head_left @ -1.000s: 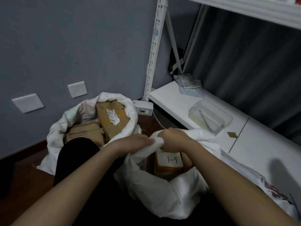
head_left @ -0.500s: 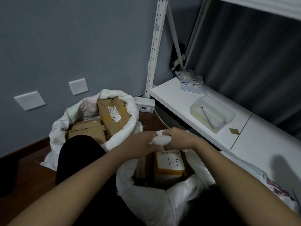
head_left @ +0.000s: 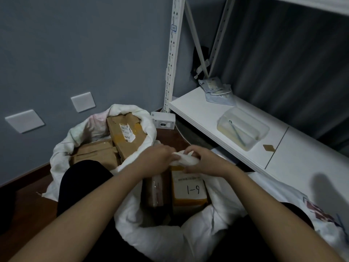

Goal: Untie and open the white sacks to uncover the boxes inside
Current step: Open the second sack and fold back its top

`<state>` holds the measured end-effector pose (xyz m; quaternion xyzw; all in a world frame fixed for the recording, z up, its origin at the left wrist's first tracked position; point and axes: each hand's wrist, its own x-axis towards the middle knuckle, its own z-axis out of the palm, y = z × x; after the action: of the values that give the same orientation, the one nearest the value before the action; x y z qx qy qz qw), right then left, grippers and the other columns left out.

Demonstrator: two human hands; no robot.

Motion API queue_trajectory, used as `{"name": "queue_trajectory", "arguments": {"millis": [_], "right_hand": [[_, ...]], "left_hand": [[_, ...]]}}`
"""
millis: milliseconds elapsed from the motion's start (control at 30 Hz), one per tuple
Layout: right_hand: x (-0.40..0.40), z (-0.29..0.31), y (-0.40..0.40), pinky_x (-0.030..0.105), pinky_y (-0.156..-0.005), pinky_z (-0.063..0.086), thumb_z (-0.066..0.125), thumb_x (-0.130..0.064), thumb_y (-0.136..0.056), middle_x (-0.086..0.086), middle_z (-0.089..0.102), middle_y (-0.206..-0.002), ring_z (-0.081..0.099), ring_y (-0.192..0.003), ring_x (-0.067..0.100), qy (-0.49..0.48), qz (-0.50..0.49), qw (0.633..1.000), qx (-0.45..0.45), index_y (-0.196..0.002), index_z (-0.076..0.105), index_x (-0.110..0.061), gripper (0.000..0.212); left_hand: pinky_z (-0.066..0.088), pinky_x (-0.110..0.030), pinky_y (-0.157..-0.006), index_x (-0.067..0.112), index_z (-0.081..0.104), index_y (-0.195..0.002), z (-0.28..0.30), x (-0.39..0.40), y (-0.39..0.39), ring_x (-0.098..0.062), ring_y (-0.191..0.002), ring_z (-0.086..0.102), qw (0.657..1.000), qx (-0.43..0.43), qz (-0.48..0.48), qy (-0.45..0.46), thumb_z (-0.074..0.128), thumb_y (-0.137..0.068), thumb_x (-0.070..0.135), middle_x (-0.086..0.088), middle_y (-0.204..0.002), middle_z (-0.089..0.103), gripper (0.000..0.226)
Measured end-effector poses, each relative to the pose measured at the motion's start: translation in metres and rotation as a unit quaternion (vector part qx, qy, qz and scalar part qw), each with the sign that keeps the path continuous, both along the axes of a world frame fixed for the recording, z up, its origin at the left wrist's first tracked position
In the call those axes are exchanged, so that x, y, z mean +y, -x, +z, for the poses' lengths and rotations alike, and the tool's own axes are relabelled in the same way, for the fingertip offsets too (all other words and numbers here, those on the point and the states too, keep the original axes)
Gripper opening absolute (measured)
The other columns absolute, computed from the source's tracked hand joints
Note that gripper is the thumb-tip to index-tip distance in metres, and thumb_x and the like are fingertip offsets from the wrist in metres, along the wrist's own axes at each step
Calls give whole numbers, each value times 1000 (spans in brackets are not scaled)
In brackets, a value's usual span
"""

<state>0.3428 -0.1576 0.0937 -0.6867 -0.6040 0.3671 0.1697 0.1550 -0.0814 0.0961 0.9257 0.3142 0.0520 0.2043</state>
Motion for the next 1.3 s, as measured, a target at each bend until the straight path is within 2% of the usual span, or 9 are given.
{"name": "queue_trajectory", "arguments": {"millis": [100, 267, 367, 533, 633, 767, 1033, 1200, 1300], "right_hand": [[-14, -14, -10, 18, -69, 41, 78, -48, -71, -13, 58, -99, 53, -87, 3, -101, -13, 990, -101, -104, 60, -32, 41], [-11, -12, -4, 10, -63, 42, 74, -29, -82, -11, 62, -80, 57, -72, -2, -92, -124, 981, 119, -88, 68, -19, 13], [-11, -5, -11, 21, -73, 48, 74, -32, -81, -11, 65, -89, 61, -84, 4, -6, -139, 971, 193, -87, 67, -34, 9], [-33, -21, -25, 13, -71, 40, 65, -37, -88, -18, 58, -97, 54, -88, -2, -94, -150, 983, 43, -109, 60, -28, 23], [-33, -33, -25, 19, -64, 39, 54, -30, -96, -2, 64, -80, 55, -71, 6, -95, -194, 974, 61, -95, 67, -5, 28], [-12, -20, -26, 27, -82, 52, 53, -27, -97, 1, 68, -95, 64, -89, 14, -5, -301, 894, 333, -104, 67, -12, 21], [-40, -42, -40, 18, -80, 41, 54, -40, -94, -7, 60, -106, 56, -95, 8, -110, -266, 955, 75, -115, 59, -23, 28], [-30, -33, -35, 28, -92, 50, 56, -33, -95, 5, 69, -107, 63, -99, 18, -41, -364, 879, 306, -98, 69, -23, 16], [-36, -31, -43, 30, -92, 49, 58, -37, -93, -1, 60, -121, 58, -108, 15, -53, -369, 877, 304, -110, 63, -32, 19]], "left_hand": [[33, -29, -63, 17, 54, -82, 2, 17, 12, -16, -76, 50, 991, -7, 74, 110, 36, -100, 43, 6, -76, 50, 36], [37, -32, -86, 23, 46, -130, -1, 6, -10, -20, -110, 50, 994, 10, 25, -104, 35, -98, 47, 1, -124, 53, 42], [38, -29, -76, 21, 55, -110, -6, 12, -20, -18, -98, 52, 994, -6, -32, -107, 38, -99, 39, 1, -105, 59, 27], [44, -36, -76, 17, 58, -87, -7, 55, -16, -20, -85, 56, 986, -47, 88, 134, 42, -98, 39, 2, -84, 60, 29], [43, -39, -90, 25, 58, -107, -10, 49, -30, -21, -103, 56, 997, 22, 59, -40, 41, -93, 50, 2, -105, 60, 33], [14, -48, -116, 27, 50, -131, -23, 23, -58, -19, -123, 45, 993, -13, -49, -107, 18, -83, 68, 3, -128, 54, 71], [22, -37, -98, 29, 60, -94, -44, 57, -80, -16, -97, 55, 999, -48, -6, -20, 17, -87, 64, 9, -94, 63, 56], [-4, -45, -116, 37, 43, -136, -36, 40, -94, -9, -135, 30, 994, -53, -84, -42, 26, -88, 61, 13, -140, 43, 56], [-5, -26, -111, 30, 62, -116, -43, 30, -102, -9, -120, 46, 978, -127, -158, -52, 32, -93, 45, 11, -119, 60, 41]]}}
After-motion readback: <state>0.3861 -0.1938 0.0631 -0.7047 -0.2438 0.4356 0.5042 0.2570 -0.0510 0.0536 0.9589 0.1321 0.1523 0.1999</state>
